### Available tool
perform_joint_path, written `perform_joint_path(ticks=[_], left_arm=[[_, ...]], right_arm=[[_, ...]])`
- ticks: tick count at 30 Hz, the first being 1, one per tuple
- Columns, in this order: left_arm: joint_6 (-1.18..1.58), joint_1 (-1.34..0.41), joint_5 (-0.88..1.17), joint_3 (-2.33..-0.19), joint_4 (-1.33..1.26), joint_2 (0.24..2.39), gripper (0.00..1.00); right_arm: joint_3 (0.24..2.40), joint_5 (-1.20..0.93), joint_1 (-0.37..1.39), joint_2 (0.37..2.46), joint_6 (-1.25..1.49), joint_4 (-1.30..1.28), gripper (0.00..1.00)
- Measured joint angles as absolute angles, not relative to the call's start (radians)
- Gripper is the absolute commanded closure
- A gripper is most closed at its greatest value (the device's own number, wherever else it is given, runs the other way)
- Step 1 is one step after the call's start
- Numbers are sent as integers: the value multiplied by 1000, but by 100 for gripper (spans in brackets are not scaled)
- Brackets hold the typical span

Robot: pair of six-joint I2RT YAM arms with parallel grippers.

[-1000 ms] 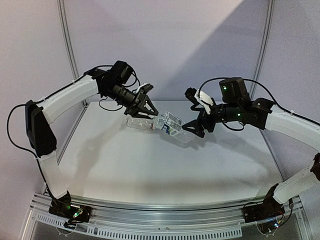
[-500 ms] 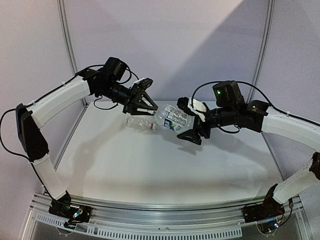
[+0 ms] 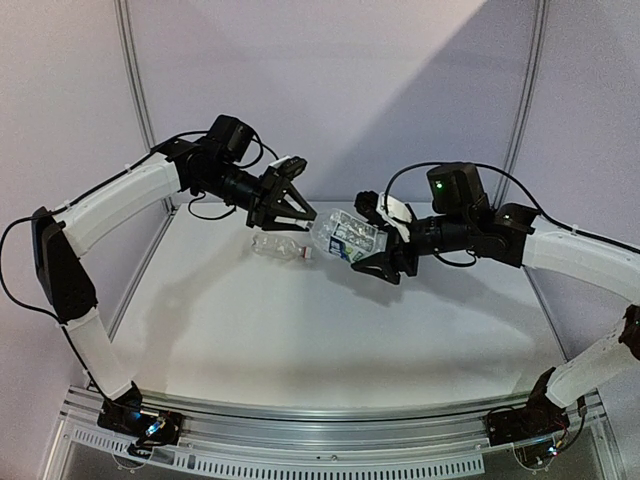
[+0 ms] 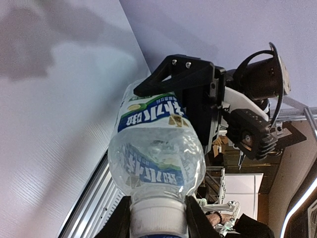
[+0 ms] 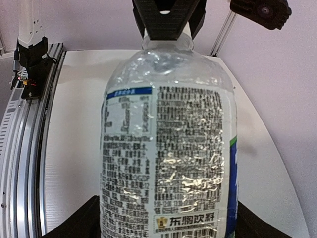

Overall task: Unscrew the bottle caps
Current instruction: Pass from the left arm to the right, then unscrew the bottle cap from the plastic bottle.

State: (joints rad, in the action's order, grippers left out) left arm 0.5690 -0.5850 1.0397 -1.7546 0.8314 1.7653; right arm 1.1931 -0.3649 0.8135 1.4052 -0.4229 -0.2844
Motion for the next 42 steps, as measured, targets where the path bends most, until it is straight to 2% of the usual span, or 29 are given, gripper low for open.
perform_joint_path(ticks=[11,16,18,22,27,30,38,42], left_arm=[[569,-585,1039,-1750,827,1761,100],[570,-585,1038,-1750,826,1760,99],[570,-585,1039,-1750,826,1760,89],[572,-585,1035,-1750,826,1758,47],[571,-584,1006,-1745,820,1724,21],[575,-582,985,-1742,806,1682,18],[571,-559,899,-1729,754,1569,20],[572,-540,816,-1617,653,1452,19]], right_arm=[[1177,-371,813,1400,-389,-263,43],[1177,-373,813,1399,-377,-262,47],[1177,-373,813,1398,-371,-262,49],[1177,-373,814,1398,-356,-260,51],[1176,-364,826,1393,-335,-233,52],[1168,-350,837,1386,-316,-209,53],[1162,-303,854,1381,-264,-157,55],[1137,-252,865,1370,-218,-107,56]])
